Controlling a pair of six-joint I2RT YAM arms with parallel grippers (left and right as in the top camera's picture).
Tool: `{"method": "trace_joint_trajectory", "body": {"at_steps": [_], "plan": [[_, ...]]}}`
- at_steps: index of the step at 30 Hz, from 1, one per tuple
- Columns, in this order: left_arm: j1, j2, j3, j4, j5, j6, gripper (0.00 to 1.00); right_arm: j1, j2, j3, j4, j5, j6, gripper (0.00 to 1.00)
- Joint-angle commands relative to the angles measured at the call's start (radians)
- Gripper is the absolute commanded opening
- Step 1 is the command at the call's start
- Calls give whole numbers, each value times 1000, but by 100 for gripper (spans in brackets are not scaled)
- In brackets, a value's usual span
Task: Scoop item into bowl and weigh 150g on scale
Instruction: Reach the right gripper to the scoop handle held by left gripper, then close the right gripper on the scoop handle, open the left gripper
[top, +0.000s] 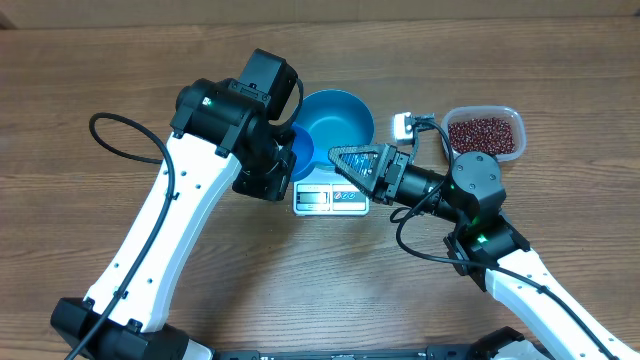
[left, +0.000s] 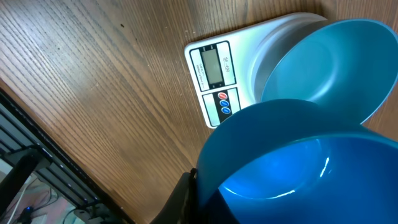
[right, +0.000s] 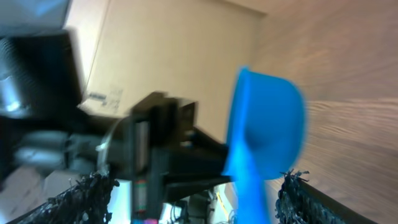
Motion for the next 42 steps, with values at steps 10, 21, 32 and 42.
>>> {"method": "trace_joint_trajectory", "body": {"at_steps": [10,21,32,42], "plan": [[-6,3,3,0,7,-63,4,6,-5,16,5,139,-1,75],[-6,3,3,1,76,-89,4,8,-5,16,-11,135,-5,48],[-6,3,3,1,87,-93,4,8,-5,16,-11,136,-5,35],[-19,3,3,5,82,-92,4,8,-5,16,-11,138,-5,33]]}}
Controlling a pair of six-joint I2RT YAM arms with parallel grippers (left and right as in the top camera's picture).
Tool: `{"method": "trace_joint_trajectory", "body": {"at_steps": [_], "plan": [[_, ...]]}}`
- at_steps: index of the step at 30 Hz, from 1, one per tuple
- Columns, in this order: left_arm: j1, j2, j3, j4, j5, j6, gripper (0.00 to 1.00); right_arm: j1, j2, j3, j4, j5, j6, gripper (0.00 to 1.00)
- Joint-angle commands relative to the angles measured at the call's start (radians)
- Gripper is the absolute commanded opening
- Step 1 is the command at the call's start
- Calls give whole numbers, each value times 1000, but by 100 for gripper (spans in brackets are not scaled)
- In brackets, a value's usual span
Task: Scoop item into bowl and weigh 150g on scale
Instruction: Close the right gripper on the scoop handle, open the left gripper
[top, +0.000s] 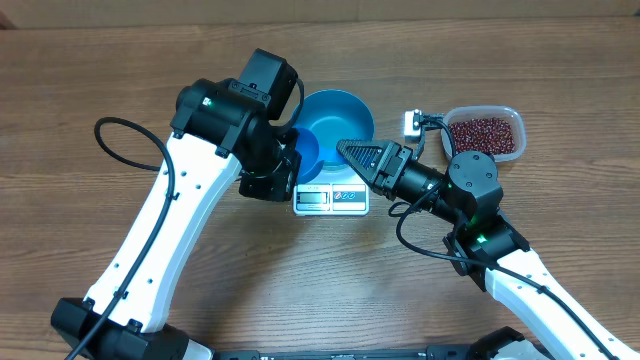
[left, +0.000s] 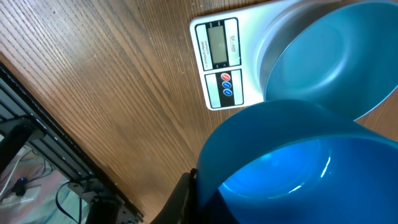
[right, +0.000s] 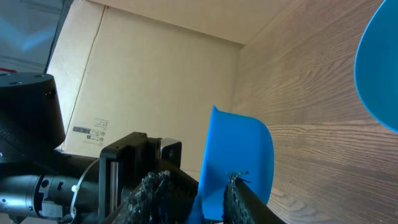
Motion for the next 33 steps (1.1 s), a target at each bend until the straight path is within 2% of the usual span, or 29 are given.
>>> {"method": "trace_joint_trajectory", "body": {"at_steps": [1,4,9,10,20,28,29,30,31,33], "plan": [[-17,3,3,4,-1,-20,5,5,-5,16,5,10,-3,33],[-21,3,3,11,-12,-20,5,5,-5,16,5,10,-3,32],[-21,3,3,16,-13,-19,4,5,-5,16,3,10,-3,23],[-21,3,3,16,-14,-19,4,5,-5,16,-4,10,-3,17],[-21,3,3,15,-29,-19,4,5,-5,16,-21,11,-3,4],[-21,3,3,15,-31,-19,4,5,-5,16,-21,11,-3,4],[-20,3,3,15,-31,-19,8,5,-5,16,-21,10,-3,4],[-21,3,3,15,-31,-19,18,5,-5,16,-21,10,-3,4],[-21,3,3,15,-30,-19,43,5,-5,16,-21,10,-3,4],[-20,3,3,15,-31,-18,84,5,-5,16,-21,11,-3,4]]}}
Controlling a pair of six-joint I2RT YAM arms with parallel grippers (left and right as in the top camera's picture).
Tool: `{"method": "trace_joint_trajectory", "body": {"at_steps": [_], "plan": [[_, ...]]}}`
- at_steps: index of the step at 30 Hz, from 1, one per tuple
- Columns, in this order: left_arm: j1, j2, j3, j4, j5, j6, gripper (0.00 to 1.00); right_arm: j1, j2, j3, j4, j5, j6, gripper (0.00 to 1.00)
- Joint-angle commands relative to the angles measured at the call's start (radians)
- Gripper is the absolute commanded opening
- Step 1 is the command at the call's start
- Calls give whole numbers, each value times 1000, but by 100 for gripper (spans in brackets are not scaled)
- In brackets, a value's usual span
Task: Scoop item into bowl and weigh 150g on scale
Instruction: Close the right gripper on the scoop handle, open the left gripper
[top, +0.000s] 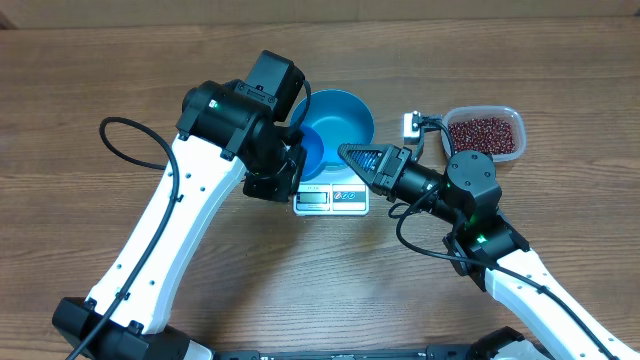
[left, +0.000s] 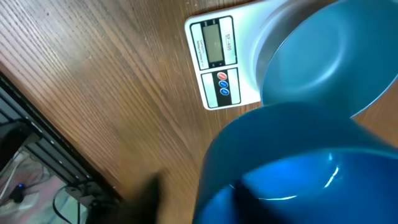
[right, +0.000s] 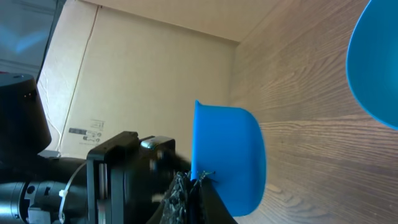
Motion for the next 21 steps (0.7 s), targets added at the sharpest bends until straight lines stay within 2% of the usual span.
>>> {"method": "trace_joint_trajectory", "body": {"at_steps": [1,8,21], "plan": [[-2,3,3,1,-11,-13,99,4,-5,16,3,10,-5,4],[-2,1,3,10,-2,-5,99,4,-5,16,-5,23,-5,4],[-1,-109,13,15,-13,141,100,-27,-5,16,-69,70,-61,4]]}}
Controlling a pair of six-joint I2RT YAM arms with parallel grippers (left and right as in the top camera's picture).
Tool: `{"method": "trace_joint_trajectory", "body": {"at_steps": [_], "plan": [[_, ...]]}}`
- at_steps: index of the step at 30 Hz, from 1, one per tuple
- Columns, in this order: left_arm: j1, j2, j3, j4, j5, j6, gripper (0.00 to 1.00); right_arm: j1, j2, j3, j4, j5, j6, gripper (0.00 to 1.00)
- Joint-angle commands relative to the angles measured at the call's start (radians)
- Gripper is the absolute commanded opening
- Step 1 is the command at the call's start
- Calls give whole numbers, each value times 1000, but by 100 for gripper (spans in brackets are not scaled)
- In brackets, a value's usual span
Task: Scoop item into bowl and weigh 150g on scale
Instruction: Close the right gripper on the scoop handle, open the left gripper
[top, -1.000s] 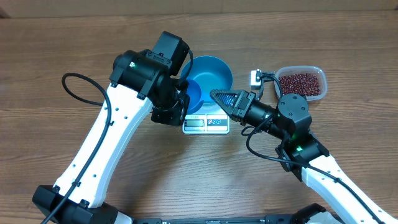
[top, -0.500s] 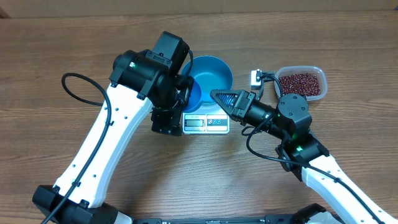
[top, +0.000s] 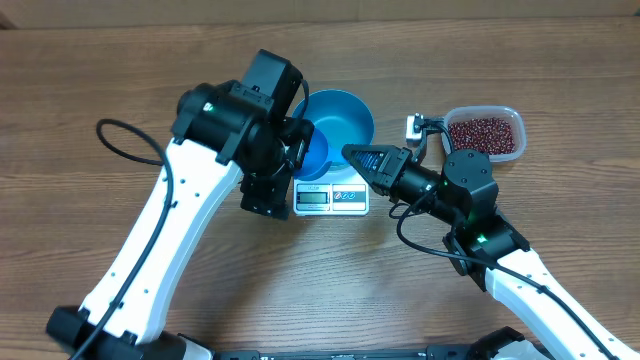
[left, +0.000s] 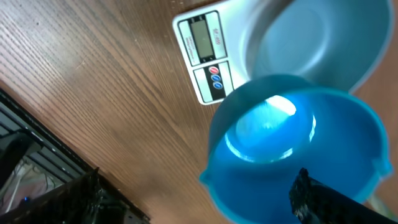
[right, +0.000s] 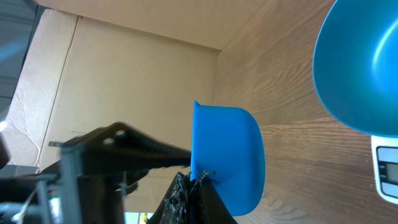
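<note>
A blue scoop hangs empty beside the blue bowl, which sits on the white scale. My right gripper is shut on the scoop's handle edge; in the overhead view this right gripper points left at the scoop. My left gripper is open, its fingers spread wide on either side of the scoop and clear of it. The bowl is empty. Red beans fill a clear tub at the right.
The scale's display and buttons face the table's front. A small white block lies between the bowl and the bean tub. The left arm and its black cable cross the table's left half.
My left gripper has opened wide and let go of the scoop. The right gripper stays shut on the scoop's handle, holding it in the same place.
My left gripper held the scoop beside the bowl while the right gripper stood open around its handle. The right fingers were then closer together, then shut on the handle. Now the left gripper is open and the scoop is held by the right gripper alone.
</note>
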Motion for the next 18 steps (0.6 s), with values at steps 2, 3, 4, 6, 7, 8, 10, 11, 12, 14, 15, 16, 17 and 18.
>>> {"method": "trace_joint_trajectory", "body": {"at_steps": [2,3,4,6,7,8,10,11,12,14,15,16,17,18], "plan": [[-1,-108,13,-2,-23,94,100,-26,-6,16,2,18,-48,4],[0,-123,13,-2,-31,105,100,-29,-6,16,2,17,-57,4],[0,-139,13,-2,-43,116,99,-34,-6,16,0,14,-66,4],[0,-169,13,-2,-82,146,100,-41,-7,16,-1,2,-89,4],[0,-185,13,-6,-111,188,100,-46,-9,16,-3,-3,-104,4],[0,-201,13,-10,-150,251,99,-51,-11,16,-8,-10,-123,4],[0,-225,13,-8,-210,327,99,-61,-19,16,-28,-19,-157,4],[0,-235,13,-9,-235,362,100,-68,-25,16,-44,-23,-180,4],[0,-244,13,-8,-256,396,100,-73,-31,16,-60,-25,-200,4],[0,-257,13,-8,-297,488,100,-86,-46,19,-109,-26,-244,4],[0,-261,13,-7,-316,549,100,-93,-54,24,-139,-27,-268,4],[0,-262,13,-5,-330,598,100,-100,-62,30,-170,-27,-289,4],[0,-262,13,-3,-346,663,100,-107,-70,38,-199,-28,-311,4],[0,-262,13,0,-357,716,100,-113,-81,50,-232,-28,-337,4]]}}
